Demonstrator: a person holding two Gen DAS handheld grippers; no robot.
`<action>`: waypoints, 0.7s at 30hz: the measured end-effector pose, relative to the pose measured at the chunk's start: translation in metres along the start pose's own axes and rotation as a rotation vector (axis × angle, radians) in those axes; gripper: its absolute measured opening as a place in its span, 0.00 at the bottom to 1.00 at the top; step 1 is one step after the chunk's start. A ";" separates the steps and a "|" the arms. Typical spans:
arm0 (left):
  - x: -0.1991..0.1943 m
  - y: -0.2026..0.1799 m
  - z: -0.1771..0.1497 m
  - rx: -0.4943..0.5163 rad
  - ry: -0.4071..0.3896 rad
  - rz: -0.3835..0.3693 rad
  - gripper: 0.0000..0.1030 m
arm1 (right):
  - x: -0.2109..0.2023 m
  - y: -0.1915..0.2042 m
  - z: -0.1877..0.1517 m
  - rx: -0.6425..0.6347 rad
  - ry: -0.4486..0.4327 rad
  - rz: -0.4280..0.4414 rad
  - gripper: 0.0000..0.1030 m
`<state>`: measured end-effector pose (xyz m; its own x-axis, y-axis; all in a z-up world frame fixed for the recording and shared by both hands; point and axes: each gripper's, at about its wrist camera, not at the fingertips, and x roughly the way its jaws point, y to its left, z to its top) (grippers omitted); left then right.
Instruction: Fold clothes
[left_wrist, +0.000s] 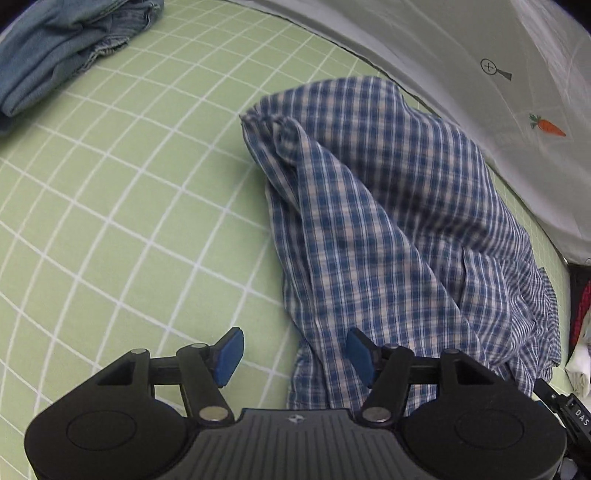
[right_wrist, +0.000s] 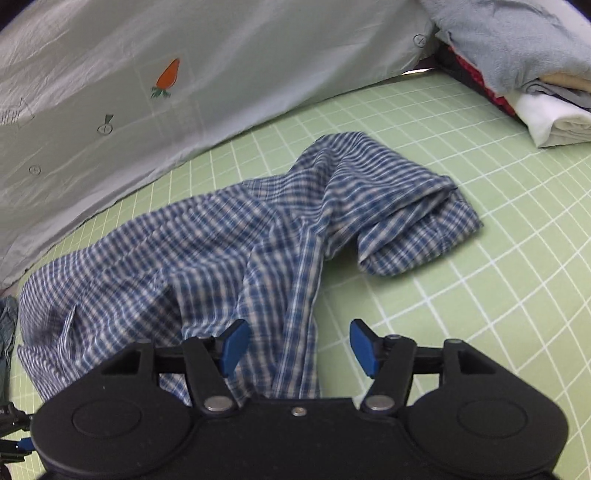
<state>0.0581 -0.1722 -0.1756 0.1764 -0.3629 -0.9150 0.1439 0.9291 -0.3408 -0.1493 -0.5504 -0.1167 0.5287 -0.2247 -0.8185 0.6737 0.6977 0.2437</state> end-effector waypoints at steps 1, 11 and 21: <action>0.001 -0.001 -0.003 -0.002 0.006 -0.018 0.61 | 0.002 0.003 -0.002 -0.012 0.010 0.005 0.60; 0.012 -0.011 -0.022 0.027 0.075 -0.096 0.61 | 0.012 0.004 -0.001 -0.013 0.040 -0.025 0.70; 0.013 -0.001 -0.033 0.005 0.121 -0.136 0.40 | 0.016 -0.003 -0.005 0.036 0.054 -0.027 0.75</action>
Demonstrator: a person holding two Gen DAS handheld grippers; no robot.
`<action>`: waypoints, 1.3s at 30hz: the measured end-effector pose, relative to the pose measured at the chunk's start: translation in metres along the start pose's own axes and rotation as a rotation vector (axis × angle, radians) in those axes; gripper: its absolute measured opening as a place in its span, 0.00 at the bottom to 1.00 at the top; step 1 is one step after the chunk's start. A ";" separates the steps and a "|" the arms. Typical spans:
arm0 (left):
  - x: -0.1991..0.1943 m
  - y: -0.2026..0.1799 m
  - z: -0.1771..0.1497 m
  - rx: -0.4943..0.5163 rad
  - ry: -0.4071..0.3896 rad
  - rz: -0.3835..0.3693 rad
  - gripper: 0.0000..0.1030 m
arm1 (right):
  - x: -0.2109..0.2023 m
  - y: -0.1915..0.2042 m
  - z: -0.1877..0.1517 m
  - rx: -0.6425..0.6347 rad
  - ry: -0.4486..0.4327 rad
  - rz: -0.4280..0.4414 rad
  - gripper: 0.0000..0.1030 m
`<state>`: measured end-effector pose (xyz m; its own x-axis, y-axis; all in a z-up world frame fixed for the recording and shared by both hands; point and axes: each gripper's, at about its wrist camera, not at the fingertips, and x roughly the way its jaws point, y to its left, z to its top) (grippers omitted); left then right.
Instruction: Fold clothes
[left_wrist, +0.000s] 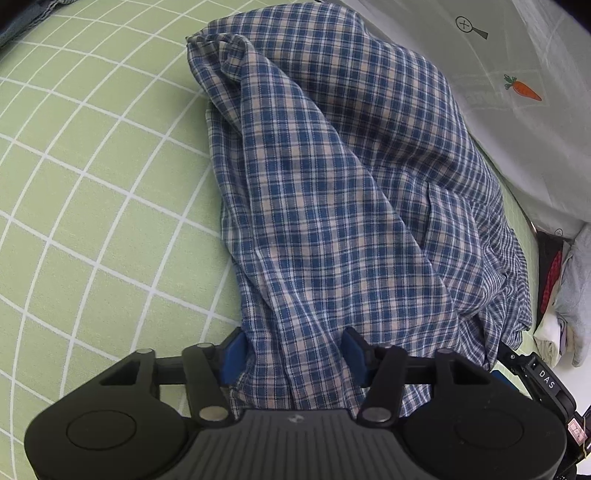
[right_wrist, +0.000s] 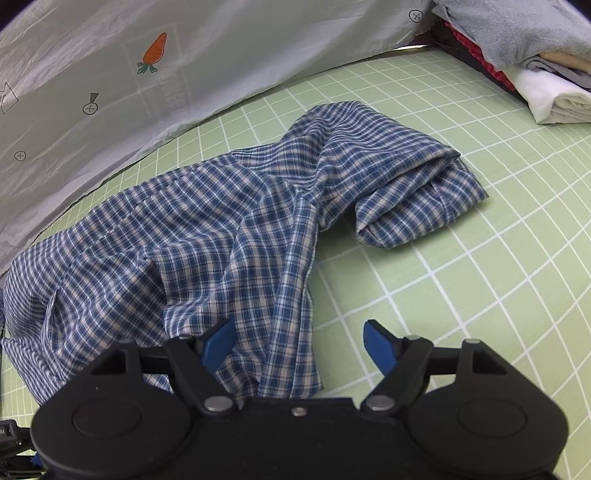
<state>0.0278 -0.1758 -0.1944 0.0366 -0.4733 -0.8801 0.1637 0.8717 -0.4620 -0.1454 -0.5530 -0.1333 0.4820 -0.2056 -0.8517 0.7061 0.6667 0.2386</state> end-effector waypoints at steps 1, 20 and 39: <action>-0.002 -0.001 -0.002 -0.002 -0.003 0.001 0.28 | 0.001 -0.001 0.000 0.004 0.003 0.002 0.75; -0.160 0.044 0.072 -0.137 -0.470 0.045 0.00 | -0.089 -0.009 0.041 -0.074 -0.340 0.022 0.02; -0.250 0.088 0.153 -0.091 -0.782 0.454 0.00 | -0.095 -0.036 0.072 -0.027 -0.447 -0.144 0.02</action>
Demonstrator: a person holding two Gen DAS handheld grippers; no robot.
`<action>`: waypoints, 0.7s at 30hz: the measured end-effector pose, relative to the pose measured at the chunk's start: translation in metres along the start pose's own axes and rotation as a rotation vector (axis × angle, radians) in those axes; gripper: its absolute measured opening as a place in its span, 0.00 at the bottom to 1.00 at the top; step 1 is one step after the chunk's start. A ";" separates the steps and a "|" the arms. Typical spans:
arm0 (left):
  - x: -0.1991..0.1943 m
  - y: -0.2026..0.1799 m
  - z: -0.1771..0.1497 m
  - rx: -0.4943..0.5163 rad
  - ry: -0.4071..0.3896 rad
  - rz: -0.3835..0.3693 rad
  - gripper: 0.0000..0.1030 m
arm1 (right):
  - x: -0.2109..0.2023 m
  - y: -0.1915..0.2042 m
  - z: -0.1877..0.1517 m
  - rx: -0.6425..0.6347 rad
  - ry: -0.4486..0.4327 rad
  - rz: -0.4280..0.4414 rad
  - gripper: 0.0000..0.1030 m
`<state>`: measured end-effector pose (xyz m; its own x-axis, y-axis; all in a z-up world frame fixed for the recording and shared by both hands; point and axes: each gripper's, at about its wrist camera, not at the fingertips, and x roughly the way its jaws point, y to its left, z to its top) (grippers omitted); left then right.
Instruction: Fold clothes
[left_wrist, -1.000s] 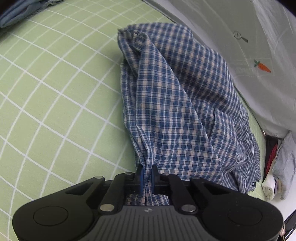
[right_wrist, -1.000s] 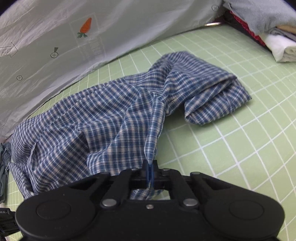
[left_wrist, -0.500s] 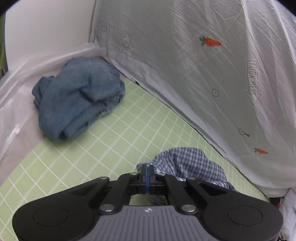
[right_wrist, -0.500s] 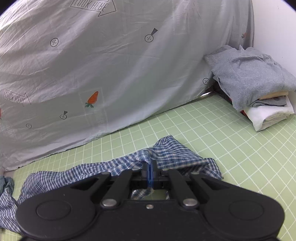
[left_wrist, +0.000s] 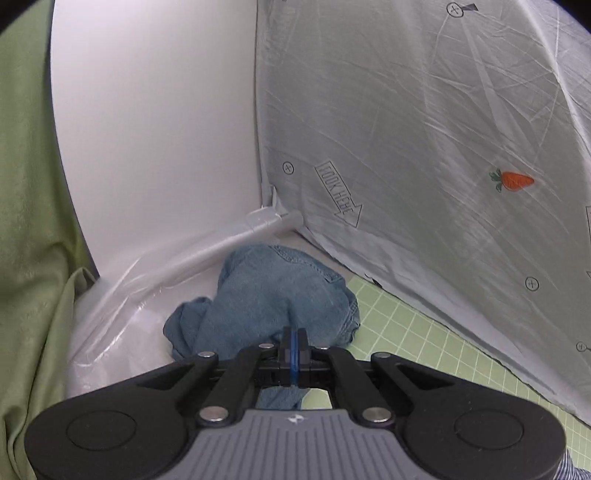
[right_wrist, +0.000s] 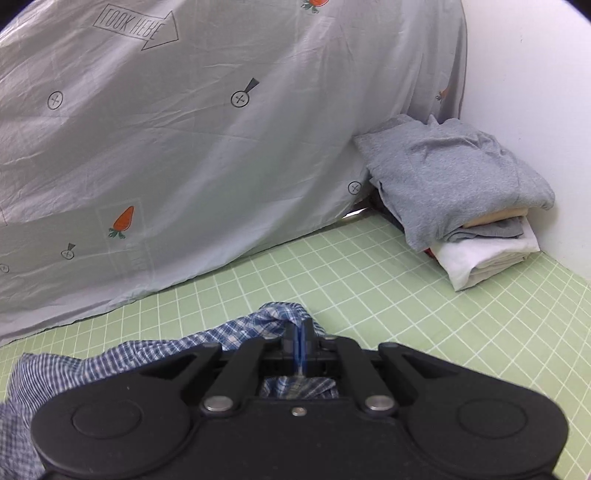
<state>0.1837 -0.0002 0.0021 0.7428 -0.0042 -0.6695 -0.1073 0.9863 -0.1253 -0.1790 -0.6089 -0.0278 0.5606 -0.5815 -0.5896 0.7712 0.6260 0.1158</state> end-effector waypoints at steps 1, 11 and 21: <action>0.001 -0.002 0.003 0.000 0.002 -0.010 0.00 | 0.002 -0.002 0.001 0.015 0.007 0.010 0.02; 0.015 -0.071 -0.113 0.048 0.320 -0.195 0.31 | 0.009 -0.009 -0.021 0.079 0.131 0.034 0.47; -0.022 -0.097 -0.202 0.029 0.500 -0.260 0.72 | 0.014 -0.038 -0.040 0.114 0.218 0.026 0.74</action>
<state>0.0441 -0.1296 -0.1192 0.3381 -0.3186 -0.8855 0.0608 0.9464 -0.3173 -0.2125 -0.6201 -0.0727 0.5123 -0.4325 -0.7420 0.7932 0.5694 0.2159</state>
